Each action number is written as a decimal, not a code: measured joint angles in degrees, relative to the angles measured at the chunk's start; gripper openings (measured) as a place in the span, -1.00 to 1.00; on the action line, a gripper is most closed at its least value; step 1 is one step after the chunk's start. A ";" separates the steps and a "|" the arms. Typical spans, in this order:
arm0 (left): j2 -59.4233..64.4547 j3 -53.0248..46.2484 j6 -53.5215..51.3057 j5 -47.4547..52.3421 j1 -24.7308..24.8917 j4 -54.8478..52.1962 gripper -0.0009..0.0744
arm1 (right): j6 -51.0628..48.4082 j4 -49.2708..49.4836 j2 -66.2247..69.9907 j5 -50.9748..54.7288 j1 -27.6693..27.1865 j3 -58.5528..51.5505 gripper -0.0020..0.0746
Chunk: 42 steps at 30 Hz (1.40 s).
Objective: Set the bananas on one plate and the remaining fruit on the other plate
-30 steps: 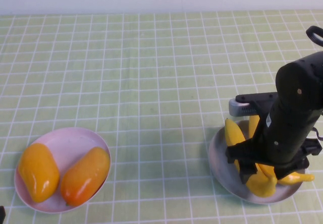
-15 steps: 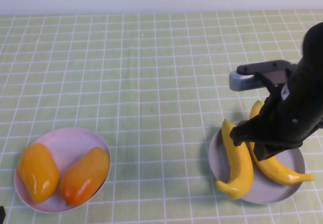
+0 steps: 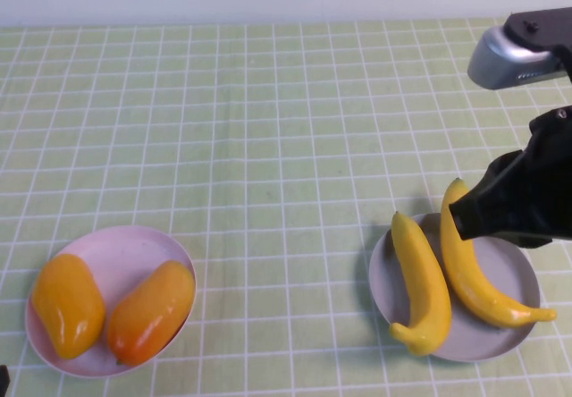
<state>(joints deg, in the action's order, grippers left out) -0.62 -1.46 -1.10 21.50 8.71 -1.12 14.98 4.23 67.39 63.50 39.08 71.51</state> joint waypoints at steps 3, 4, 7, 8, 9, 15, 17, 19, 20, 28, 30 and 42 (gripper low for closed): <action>0.00 0.00 0.00 0.00 0.00 0.00 -0.97 | -2.20 0.08 -0.25 -0.45 0.12 0.00 -0.99; 0.00 0.00 0.00 0.00 0.00 0.00 -0.97 | -3.52 -0.03 -0.25 -0.77 0.12 0.00 -0.99; 0.00 0.00 0.00 0.00 0.00 0.00 -0.97 | -6.18 -0.75 -0.25 -2.05 0.12 0.00 -0.99; 0.00 0.00 0.00 0.00 0.00 0.00 -0.97 | -6.56 -1.11 -0.25 -2.33 0.12 0.00 -0.99; 0.00 0.00 0.00 0.00 0.00 0.00 -0.97 | -6.85 -1.43 -0.25 -2.60 0.12 0.00 -0.99; 0.00 0.00 0.00 0.00 0.00 0.00 -0.97 | -7.83 -4.23 -0.68 -7.20 -0.92 -2.61 -0.99; 0.00 0.00 0.00 0.00 0.00 0.00 -0.97 | -10.16 -5.06 -2.19 -11.00 -3.03 -6.48 -0.99; 0.00 0.00 0.00 0.00 0.00 0.00 -0.97 | -13.77 -5.21 -4.48 -16.67 -6.38 -12.24 -0.99; 0.00 0.00 0.00 0.00 0.00 0.00 -0.97 | -15.36 -5.21 -6.11 -20.21 -8.41 -15.75 -0.99; 0.00 0.00 0.00 0.00 0.00 0.00 -0.97 | -17.94 -5.21 -23.88 -46.54 -25.23 -46.12 -0.99; 0.00 0.00 0.00 0.00 0.00 0.00 -0.97 | -17.94 -5.21 -29.60 -49.49 -28.63 -51.91 -0.99; 0.00 0.00 0.00 0.00 0.00 0.00 -0.97 | -17.94 -4.84 -62.10 -54.37 -37.44 -71.20 -0.99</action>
<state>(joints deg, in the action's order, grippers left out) -0.62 -1.46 -1.10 21.50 8.71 -1.12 -2.96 -0.62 5.29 9.12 1.64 0.31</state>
